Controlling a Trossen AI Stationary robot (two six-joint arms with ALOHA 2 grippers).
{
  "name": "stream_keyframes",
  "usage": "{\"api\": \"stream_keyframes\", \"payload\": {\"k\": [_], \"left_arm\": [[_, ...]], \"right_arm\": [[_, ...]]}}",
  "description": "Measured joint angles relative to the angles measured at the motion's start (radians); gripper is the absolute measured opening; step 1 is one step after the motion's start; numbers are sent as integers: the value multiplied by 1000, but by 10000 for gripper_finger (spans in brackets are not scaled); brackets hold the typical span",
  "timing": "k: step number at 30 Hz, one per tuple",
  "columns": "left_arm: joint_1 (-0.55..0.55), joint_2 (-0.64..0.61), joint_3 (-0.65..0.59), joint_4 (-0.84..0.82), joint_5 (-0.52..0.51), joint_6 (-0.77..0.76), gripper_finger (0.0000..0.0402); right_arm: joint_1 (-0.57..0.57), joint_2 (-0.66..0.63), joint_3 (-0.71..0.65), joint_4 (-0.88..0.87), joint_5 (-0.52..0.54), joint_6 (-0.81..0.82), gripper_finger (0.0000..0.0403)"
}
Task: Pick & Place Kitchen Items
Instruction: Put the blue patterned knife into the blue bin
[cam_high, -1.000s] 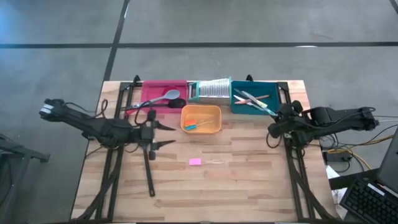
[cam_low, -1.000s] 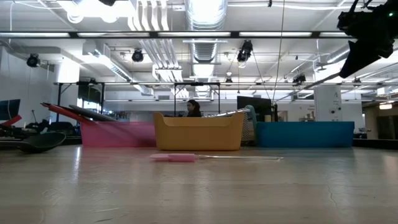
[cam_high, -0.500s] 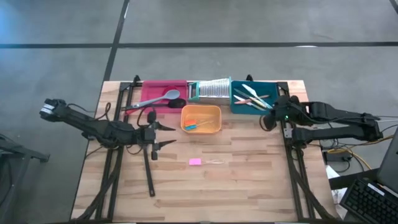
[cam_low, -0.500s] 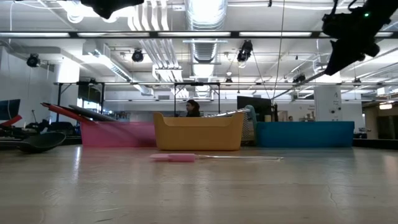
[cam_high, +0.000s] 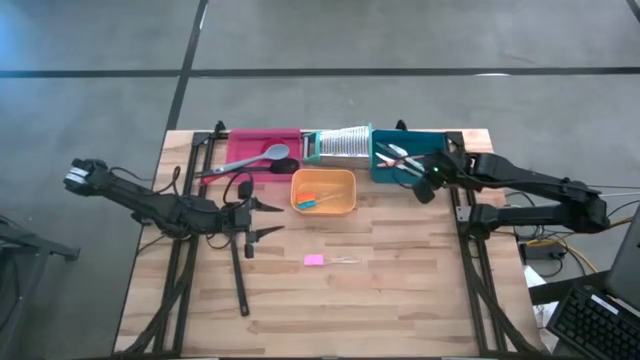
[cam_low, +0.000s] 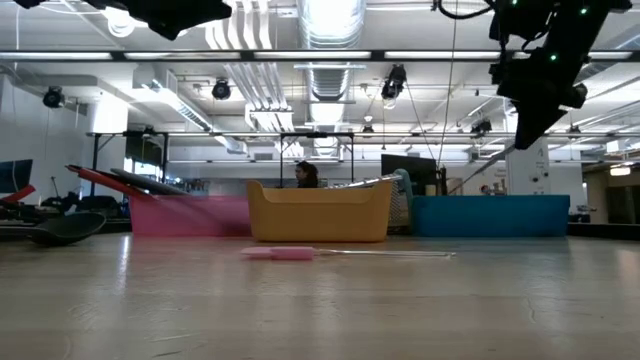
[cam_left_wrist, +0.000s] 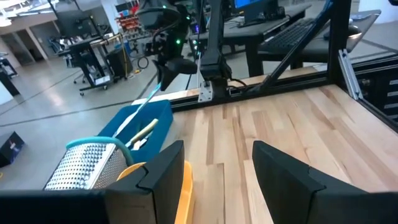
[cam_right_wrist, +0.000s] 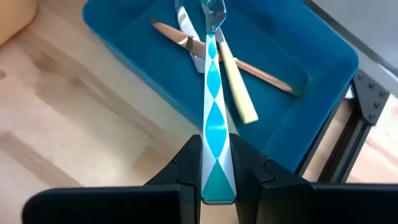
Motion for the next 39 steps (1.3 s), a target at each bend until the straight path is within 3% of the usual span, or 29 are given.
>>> {"api": "stream_keyframes", "payload": {"k": [10, 16, 29, 39], "left_arm": [[0, 0, 0, -2, 0, -7, 195], [0, 0, 0, -2, 0, -8, 195], [0, 0, 0, -3, 0, -11, 195], [0, 0, 0, -3, 0, -11, 195]], "right_arm": [[-69, 20, -1, 65, -56, -165, 41], [-140, 39, -6, 76, -144, -238, 41], [-319, 244, -6, 113, -226, -415, 41], [-422, 279, -12, 181, -271, -471, 41]]}}
